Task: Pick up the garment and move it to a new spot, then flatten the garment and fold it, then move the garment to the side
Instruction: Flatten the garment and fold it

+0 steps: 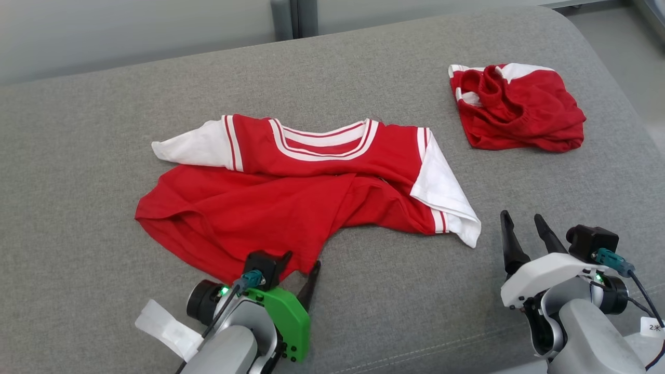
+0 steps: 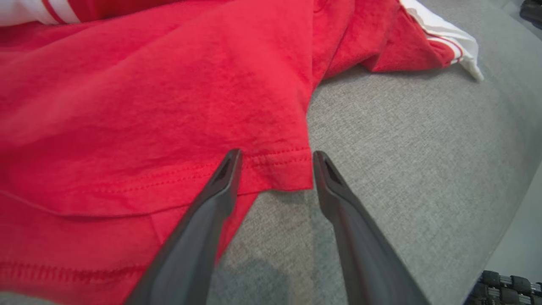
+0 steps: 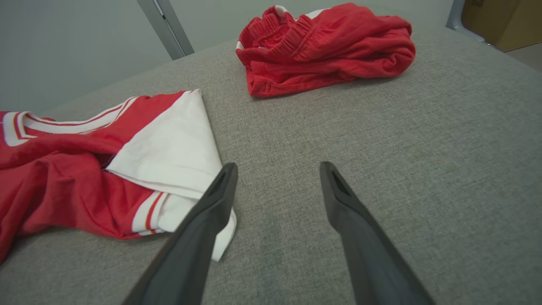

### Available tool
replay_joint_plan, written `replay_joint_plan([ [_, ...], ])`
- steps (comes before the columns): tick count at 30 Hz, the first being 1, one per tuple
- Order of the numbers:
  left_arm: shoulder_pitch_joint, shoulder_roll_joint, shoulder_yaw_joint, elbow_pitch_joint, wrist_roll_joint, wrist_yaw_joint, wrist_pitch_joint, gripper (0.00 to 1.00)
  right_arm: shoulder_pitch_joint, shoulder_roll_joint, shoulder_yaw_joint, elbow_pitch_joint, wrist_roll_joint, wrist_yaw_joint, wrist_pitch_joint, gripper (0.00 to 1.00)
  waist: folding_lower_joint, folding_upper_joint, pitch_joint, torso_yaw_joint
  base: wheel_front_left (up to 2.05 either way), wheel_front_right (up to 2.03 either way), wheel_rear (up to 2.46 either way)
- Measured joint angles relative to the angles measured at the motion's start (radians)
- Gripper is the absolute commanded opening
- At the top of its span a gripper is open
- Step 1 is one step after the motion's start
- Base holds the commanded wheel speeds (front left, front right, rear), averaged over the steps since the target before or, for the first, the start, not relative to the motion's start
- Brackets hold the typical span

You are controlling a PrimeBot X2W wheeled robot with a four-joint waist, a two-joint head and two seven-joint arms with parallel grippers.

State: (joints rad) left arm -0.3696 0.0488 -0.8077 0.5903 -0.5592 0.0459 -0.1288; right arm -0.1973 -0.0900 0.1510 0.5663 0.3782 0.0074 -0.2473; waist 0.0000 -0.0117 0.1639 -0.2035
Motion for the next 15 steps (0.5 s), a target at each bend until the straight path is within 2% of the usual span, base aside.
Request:
replay_joint_plan([
  [1,-0.012,0.0,0.0,0.018,0.001,0.008,-0.006,0.0,-0.001,0.001,-0.002,-0.001,0.0,0.0,0.0,1.0,0.0,0.0,0.005,-0.003,0.0,0.0,0.0],
  [7,-0.033,-0.001,0.014,0.045,0.009,0.011,-0.049,0.0,-0.001,0.002,-0.019,-0.004,0.001,-0.001,0.0,1.0,0.0,0.0,0.01,0.001,0.0,0.0,0.0],
  [15,-0.129,-0.004,0.123,-0.021,-0.02,0.017,-0.115,0.0,-0.001,-0.003,-0.058,-0.03,0.001,-0.01,0.0,1.0,0.0,0.0,0.006,0.042,0.0,0.0,0.0],
])
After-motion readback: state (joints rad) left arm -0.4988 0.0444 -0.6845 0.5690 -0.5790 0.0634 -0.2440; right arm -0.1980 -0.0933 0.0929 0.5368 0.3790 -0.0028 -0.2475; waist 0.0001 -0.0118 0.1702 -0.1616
